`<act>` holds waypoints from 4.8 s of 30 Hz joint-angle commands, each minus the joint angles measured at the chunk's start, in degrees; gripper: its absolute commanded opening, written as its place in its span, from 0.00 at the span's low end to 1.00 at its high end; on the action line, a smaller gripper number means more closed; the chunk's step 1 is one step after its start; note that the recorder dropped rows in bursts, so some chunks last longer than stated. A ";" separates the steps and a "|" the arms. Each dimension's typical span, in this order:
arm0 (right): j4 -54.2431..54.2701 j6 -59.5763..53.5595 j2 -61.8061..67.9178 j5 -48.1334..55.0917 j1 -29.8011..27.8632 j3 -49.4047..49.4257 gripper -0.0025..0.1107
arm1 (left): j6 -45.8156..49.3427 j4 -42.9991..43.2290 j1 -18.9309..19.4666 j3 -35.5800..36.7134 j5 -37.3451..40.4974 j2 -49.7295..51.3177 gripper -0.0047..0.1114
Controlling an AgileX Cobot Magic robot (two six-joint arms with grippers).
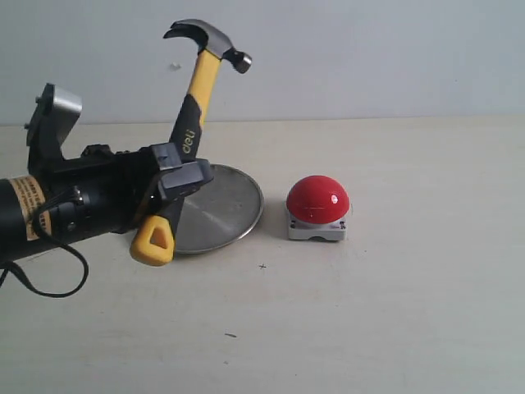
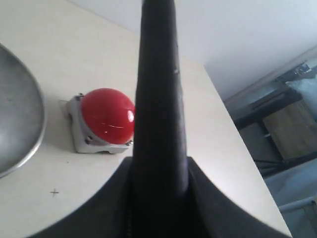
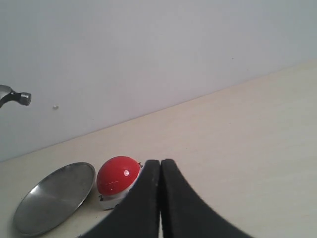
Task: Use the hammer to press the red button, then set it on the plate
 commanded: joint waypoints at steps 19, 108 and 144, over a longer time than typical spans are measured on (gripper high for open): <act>0.00 -0.48 -0.28 -0.60 0.04 0.06 0.02 | 0.64 -7.06 7.16 0.69 -16.80 15.58 0.04; 0.00 -0.48 -0.28 -0.60 0.04 0.06 0.02 | -14.64 3.10 7.04 -14.40 -10.25 34.71 0.44; 0.00 -0.48 -0.28 -0.48 0.04 0.06 0.02 | -22.42 21.80 6.05 -19.19 1.17 22.92 0.26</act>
